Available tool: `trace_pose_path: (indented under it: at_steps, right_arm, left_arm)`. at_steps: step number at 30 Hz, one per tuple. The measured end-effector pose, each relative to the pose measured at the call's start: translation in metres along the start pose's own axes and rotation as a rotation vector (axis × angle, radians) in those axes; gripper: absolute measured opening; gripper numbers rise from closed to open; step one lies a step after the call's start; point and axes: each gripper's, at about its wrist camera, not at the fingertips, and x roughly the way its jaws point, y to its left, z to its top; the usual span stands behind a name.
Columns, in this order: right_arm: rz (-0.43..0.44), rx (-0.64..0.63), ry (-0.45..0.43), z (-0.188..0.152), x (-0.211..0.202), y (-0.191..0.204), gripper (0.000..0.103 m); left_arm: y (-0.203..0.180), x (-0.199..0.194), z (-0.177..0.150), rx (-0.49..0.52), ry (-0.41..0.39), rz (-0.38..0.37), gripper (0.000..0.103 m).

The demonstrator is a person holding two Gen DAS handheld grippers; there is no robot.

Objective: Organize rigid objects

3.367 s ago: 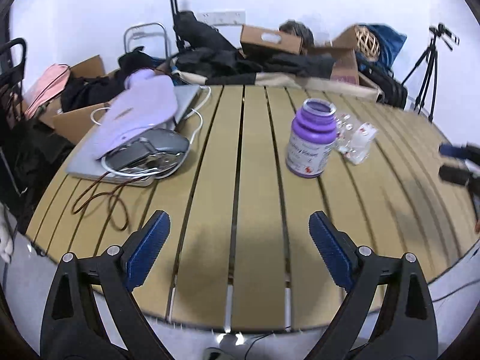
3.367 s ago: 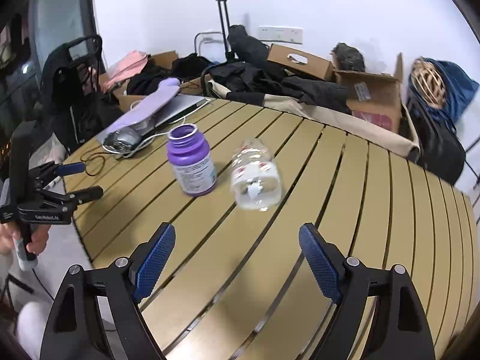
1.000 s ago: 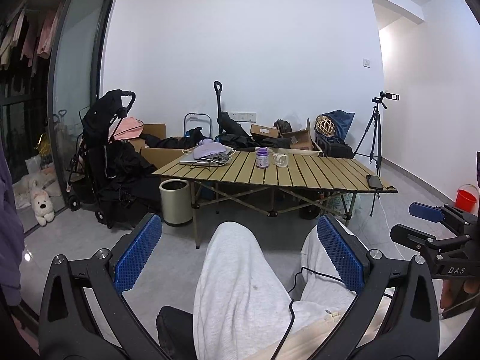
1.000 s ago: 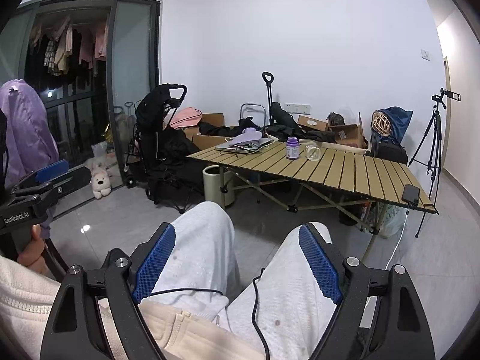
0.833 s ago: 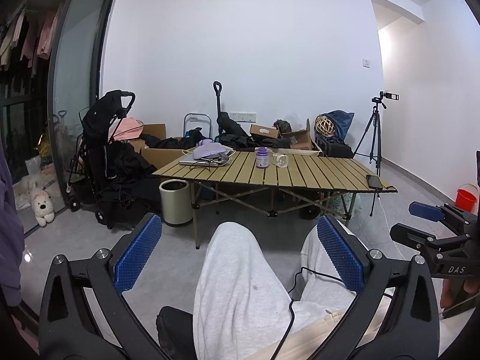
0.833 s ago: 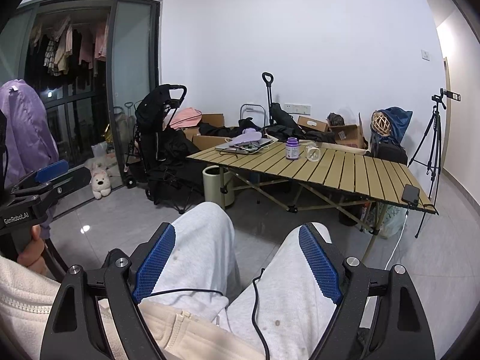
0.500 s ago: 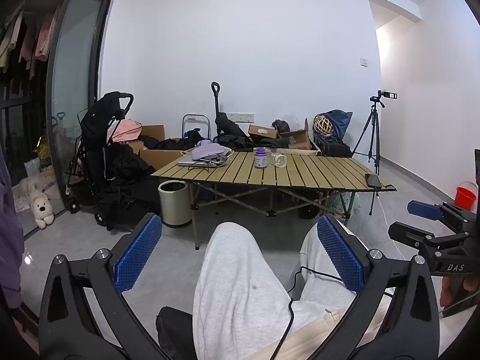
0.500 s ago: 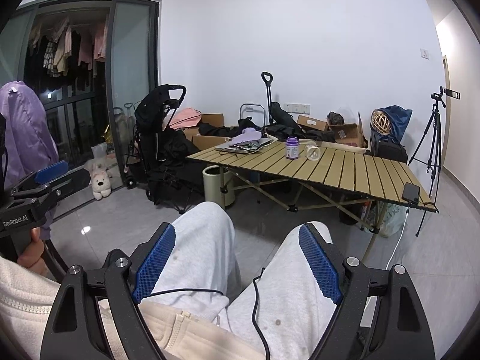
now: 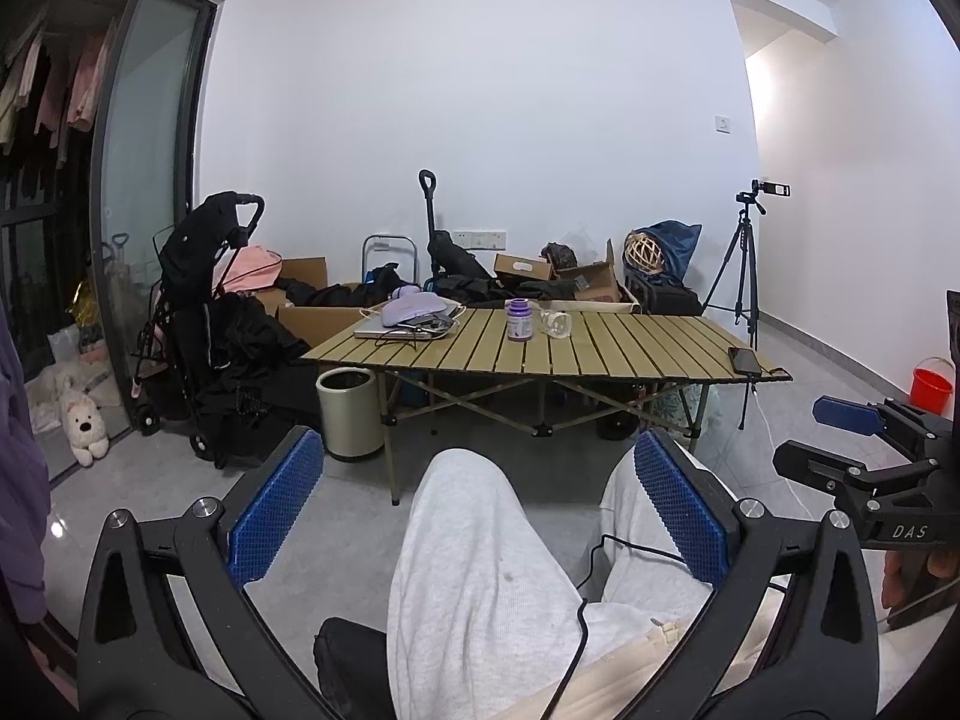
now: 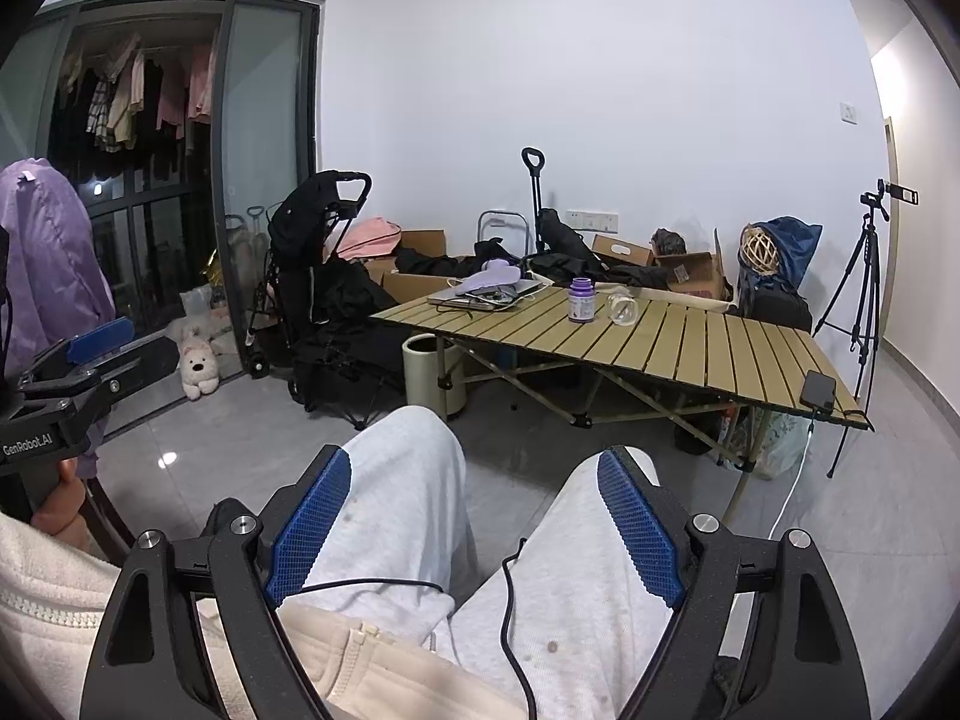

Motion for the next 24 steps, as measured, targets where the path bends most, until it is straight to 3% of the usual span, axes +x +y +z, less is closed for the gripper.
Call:
trace_pose_path:
  at_steps: [24]
  right_arm:
    - [-0.006,0.006,0.002,0.0005,-0.0013,0.0016,0.089]
  left_arm:
    - [0.0053,-0.0010,0.0011,-0.010,0.008,-0.005,0.103]
